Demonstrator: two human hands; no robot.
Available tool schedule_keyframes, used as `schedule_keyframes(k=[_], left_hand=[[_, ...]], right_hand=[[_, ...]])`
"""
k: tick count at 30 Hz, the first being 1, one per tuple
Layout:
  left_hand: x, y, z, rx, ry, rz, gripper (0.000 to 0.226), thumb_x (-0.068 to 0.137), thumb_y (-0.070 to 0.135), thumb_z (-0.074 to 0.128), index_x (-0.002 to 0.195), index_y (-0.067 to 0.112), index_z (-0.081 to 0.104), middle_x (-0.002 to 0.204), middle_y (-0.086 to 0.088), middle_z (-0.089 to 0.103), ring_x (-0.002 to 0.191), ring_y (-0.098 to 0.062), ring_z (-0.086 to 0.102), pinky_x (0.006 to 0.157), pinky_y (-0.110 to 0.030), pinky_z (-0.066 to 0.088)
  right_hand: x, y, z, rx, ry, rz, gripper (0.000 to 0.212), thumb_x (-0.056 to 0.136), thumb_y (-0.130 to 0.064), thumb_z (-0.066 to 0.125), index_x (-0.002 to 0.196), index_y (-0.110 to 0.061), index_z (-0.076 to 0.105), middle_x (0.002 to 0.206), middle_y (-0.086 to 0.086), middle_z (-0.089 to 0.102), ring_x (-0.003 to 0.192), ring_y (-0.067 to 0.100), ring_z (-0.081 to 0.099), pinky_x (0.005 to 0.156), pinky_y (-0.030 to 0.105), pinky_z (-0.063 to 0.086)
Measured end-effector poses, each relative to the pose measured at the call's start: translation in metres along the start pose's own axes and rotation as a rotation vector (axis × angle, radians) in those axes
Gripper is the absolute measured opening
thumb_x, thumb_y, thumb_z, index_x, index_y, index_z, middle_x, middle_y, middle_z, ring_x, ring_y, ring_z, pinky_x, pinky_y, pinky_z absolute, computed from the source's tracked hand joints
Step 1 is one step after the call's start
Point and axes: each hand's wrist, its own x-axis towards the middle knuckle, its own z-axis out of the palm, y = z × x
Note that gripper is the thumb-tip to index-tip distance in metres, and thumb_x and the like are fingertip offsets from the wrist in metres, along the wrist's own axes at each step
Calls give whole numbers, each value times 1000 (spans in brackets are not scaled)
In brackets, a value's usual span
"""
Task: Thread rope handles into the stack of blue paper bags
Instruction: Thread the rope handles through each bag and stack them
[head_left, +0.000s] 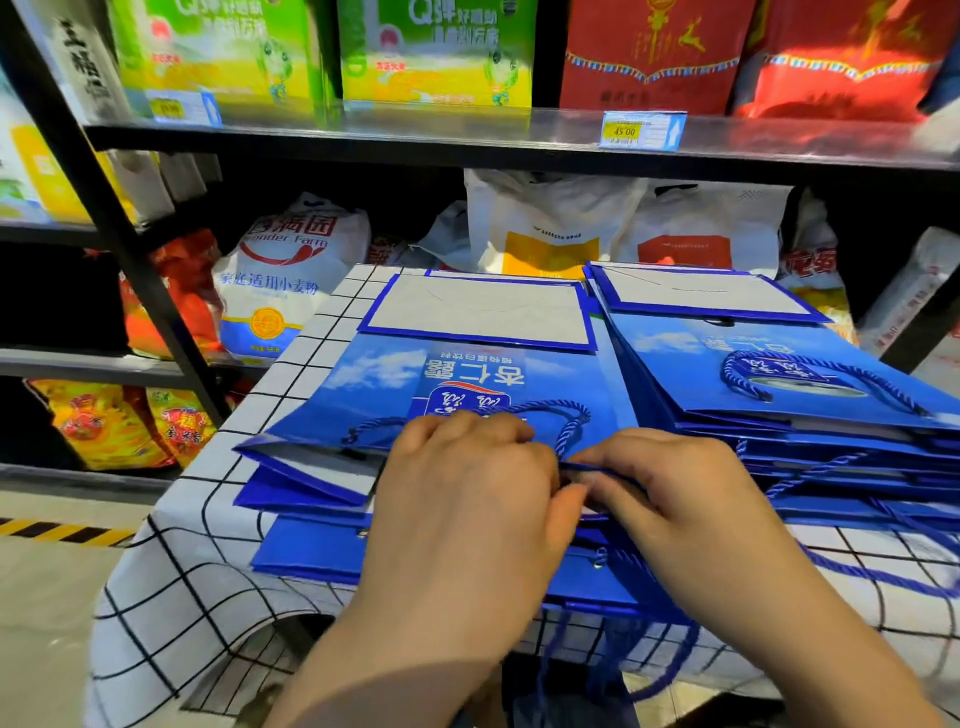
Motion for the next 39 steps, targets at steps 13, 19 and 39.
schedule_keyframes(k=[13,19,39], left_hand=[[-7,-10,3,59,1,173,11,73,28,49,66,26,57,67,11,61,64,-17,59,80,-35,49],[-12,-20,2,-33,4,171,24,81,38,43,69,24,58,75,10,64,70,-16,63,88,-30,38],[-27,-33,-12,-5,-64,127,40,77,54,37,65,33,68,67,19,67,61,-3,64,46,-14,38]], right_hand=[[-4,2,10,41,38,7,28,81,-43,42,85,-27,66,73,-10,61,73,13,59,65,40,49],[-2,3,-3,194,-81,90,34,82,-52,50,113,-41,57,90,-24,64,85,-1,58,72,16,44],[17,-18,1,-164,36,140,23,86,-47,52,89,-24,53,87,-3,62,86,23,58,70,34,46]])
